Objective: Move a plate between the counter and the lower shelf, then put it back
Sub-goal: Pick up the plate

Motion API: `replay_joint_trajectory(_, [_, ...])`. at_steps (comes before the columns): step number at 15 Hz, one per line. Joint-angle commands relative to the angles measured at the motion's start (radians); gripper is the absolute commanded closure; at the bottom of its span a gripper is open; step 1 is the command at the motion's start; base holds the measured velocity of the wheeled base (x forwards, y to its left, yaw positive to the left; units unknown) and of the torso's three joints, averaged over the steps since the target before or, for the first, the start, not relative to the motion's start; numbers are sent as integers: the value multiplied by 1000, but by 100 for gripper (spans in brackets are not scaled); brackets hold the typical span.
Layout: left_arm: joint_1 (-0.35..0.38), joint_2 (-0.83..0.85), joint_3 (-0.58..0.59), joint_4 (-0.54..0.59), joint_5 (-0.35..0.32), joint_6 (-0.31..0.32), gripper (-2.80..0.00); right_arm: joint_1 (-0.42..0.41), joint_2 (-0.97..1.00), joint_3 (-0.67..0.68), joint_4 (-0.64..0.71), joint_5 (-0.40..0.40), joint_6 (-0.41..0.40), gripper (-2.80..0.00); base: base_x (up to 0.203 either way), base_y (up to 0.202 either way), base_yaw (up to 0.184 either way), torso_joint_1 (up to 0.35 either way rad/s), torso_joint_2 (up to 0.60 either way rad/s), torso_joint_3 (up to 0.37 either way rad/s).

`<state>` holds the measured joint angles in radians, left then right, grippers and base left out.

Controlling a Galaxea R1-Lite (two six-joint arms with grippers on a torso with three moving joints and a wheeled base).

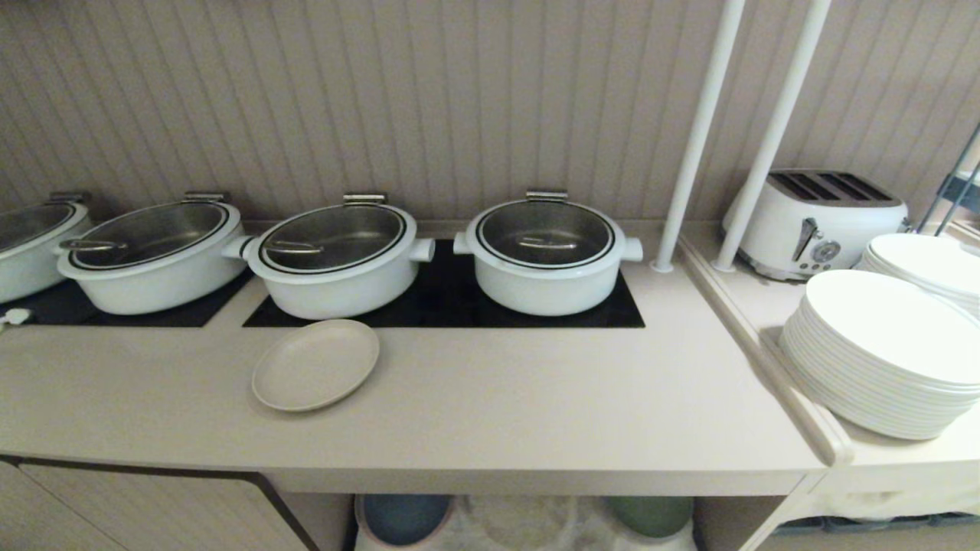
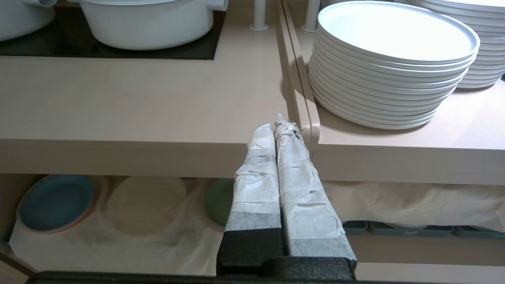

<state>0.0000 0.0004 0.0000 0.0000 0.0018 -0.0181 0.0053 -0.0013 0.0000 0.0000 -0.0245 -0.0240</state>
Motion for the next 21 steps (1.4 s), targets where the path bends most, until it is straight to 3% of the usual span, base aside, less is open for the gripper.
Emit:
replay_joint_trajectory(1, [0,0,0,0,1,0,0,1,1,0,0,0,-1,0,0,0,0,0,0,0])
replay_joint_trajectory(15, [0,0,0,0,0,-2,0,1,1,0,0,0,-1,0,0,0,0,0,0,0])
replay_joint_trajectory(21, [0,0,0,0,0,-2,0,1,1,0,0,0,-1,0,0,167,-2,2,4,1])
